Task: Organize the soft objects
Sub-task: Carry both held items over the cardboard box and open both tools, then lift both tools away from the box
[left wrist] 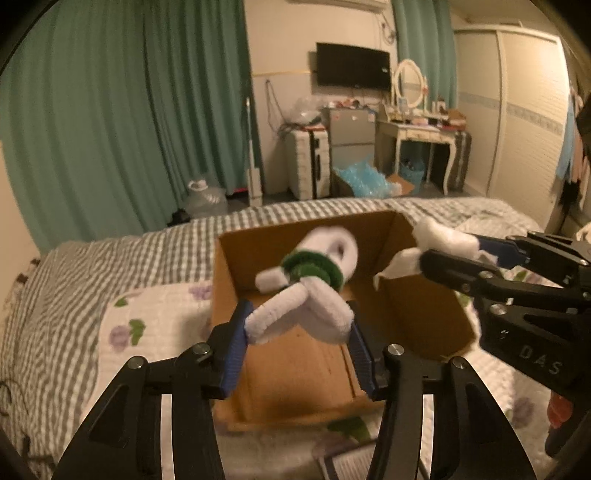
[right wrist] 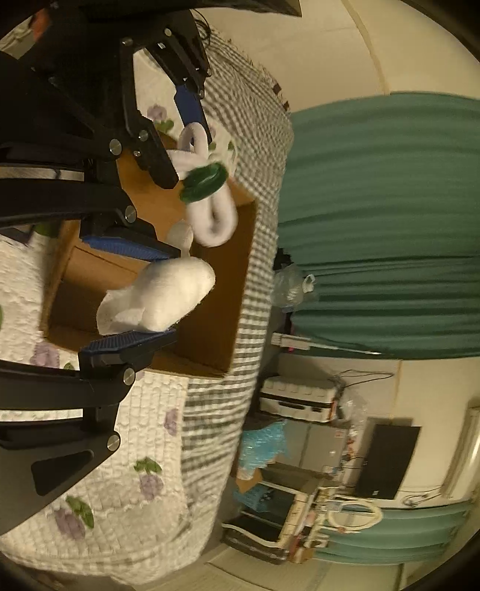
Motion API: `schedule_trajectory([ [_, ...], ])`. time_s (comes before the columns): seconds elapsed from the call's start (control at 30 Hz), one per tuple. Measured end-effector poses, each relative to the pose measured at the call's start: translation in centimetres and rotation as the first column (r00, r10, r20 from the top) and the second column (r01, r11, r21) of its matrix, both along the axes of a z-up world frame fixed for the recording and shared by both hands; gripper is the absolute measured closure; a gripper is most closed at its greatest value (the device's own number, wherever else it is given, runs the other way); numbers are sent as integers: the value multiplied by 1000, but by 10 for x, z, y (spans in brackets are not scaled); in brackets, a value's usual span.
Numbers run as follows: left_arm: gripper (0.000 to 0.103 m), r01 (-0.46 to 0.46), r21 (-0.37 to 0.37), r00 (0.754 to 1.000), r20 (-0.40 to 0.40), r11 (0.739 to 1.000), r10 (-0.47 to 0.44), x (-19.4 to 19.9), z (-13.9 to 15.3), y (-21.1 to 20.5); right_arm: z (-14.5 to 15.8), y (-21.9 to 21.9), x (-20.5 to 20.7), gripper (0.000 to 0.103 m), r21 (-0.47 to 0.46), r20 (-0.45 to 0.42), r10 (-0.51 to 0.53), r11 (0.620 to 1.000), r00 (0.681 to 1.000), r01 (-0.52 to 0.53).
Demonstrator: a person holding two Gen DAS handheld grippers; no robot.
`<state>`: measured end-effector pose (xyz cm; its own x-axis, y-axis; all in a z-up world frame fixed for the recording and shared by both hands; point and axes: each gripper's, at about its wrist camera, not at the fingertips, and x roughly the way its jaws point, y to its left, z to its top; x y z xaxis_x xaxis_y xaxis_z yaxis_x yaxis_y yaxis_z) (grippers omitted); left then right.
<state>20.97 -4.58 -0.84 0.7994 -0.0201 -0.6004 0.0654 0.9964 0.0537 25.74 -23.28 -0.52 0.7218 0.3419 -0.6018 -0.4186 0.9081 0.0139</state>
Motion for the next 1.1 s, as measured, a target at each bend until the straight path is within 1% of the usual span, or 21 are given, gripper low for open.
schedule_trajectory([
  [0.03, 46, 7, 9, 1000, -5, 1000, -7, 9, -8, -1, -6, -1, 5, 61, 2, -8, -6, 1000, 1000, 6],
  [0.07, 41, 13, 10, 1000, -10, 1000, -13, 13, -12, -2, -13, -2, 10, 54, 7, -14, -15, 1000, 1000, 15],
  [0.1, 38, 26, 6, 1000, -16, 1000, -25, 19, -18, -1, -17, -3, 13, 40, 10, -19, -22, 1000, 1000, 22],
  [0.13, 37, 31, 5, 999, -21, 1000, -31, 24, -23, -1, -20, -5, 14, 34, 13, -23, -28, 1000, 999, 28],
  [0.17, 36, 32, 14, 999, -21, 999, -32, 28, -28, -1, -23, -8, 15, 31, 22, -23, -34, 999, 999, 34],
  [0.23, 31, 32, 23, 999, -20, 999, -31, 31, -33, 0, -24, -10, 15, 31, 22, -25, -39, 999, 999, 39],
  [0.3, 23, 23, 20, 999, -32, 1000, -23, 33, -36, 1, -20, -13, 13, 29, 11, -16, -53, 999, 998, 53],
  [0.37, 21, 10, 6, 999, -46, 1000, -10, 33, -37, 5, -14, -16, 9, 25, 11, 0, -66, 998, 998, 66],
  [0.43, 21, -9, -2, 999, -43, 1000, 9, 30, -33, 7, -2, -19, 1, 22, 13, 21, -77, 997, 997, 77],
  [0.47, 20, -17, -1, 999, -38, 1000, 17, 27, -30, 7, 7, -20, -7, 20, 10, 39, -87, 996, 995, 86],
  [0.57, 20, -30, 11, 999, -13, 999, 30, 16, -13, 10, 32, -23, -26, 19, 1, 79, -106, 994, 991, 106],
  [0.63, 18, -48, 23, 999, 16, 999, 47, 1, 6, 12, 49, -24, -41, 15, -3, 103, -114, 993, 988, 114],
  [0.67, 7, -53, 20, 998, 30, 998, 52, -4, 13, 13, 61, -25, -52, 11, -1, 117, -114, 993, 987, 115],
  [0.7, 0, -68, 15, 996, 51, 998, 67, -14, 26, 15, 69, -26, -59, 9, 3, 120, -113, 994, 986, 113],
  [0.77, 0, -96, 11, 993, 76, 995, 95, -28, 43, 21, 88, -28, -83, 8, 5, 128, -111, 994, 986, 111],
  [0.83, 0, -119, 14, 985, 131, 993, 117, -50, 63, 26, 102, -30, -103, 6, -5, 145, -108, 994, 984, 109],
  [0.9, 0, -131, 16, 978, 165, 991, 127, -73, 82, 32, 115, -31, -131, 0, -21, 176, -113, 993, 978, 118],
  [1.0, 0, -127, -8, 974, 187, 992, 127, -100, 102, 43, 132, -31, -165, 0, -40, 209, -111, 992, 972, 122],
  [1.1, 0, -122, -24, 966, 228, 992, 124, -132, 120, 45, 146, -32, -198, 0, -40, 233, -104, 992, 967, 116],
])
